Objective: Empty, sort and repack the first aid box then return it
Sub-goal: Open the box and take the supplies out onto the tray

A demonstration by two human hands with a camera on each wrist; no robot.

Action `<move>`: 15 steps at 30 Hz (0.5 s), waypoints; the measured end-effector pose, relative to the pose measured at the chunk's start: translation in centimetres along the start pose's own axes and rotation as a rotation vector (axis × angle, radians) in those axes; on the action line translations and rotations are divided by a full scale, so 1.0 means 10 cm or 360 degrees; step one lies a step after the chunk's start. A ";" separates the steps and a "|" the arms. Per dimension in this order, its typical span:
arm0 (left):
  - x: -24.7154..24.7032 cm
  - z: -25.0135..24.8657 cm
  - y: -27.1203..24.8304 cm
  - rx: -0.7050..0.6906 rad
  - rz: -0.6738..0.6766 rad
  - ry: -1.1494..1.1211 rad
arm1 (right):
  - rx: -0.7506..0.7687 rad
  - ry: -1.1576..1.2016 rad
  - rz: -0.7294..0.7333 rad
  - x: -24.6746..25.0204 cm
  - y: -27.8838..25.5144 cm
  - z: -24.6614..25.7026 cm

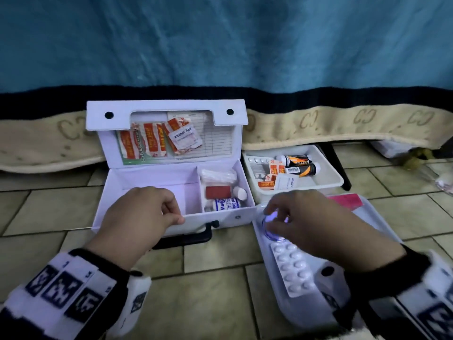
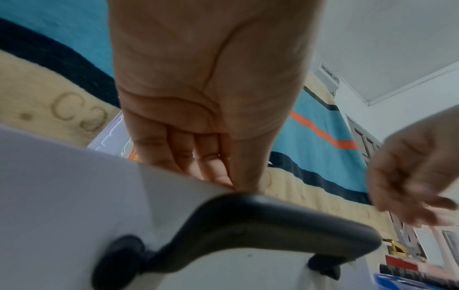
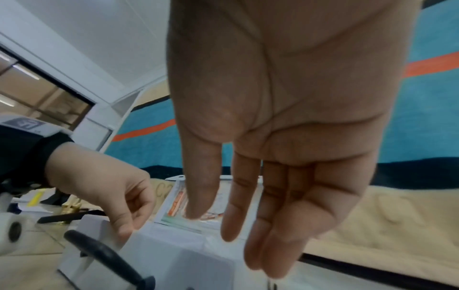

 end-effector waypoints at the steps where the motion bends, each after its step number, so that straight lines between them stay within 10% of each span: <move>1: 0.00 0.00 0.01 -0.0003 0.0000 0.0033 | 0.0091 0.0004 -0.0003 0.00 0.11 0.10; 5: 0.00 0.01 0.06 0.0023 0.0031 0.0041 | 0.0418 -0.0265 0.0006 -0.14 0.52 0.46; 15: -0.06 0.02 -0.02 0.0022 -0.0091 0.0063 | 0.0268 -0.0813 0.0497 -0.34 0.92 0.65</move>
Point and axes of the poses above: each hand's wrist, its own y-axis towards the middle knuckle, its own x-axis out of the back of the hand, z = x × y, the point moved 3 cm from there along y, towards the middle knuckle, and after that the axes turned 1 degree about z, right-handed, at the moved point
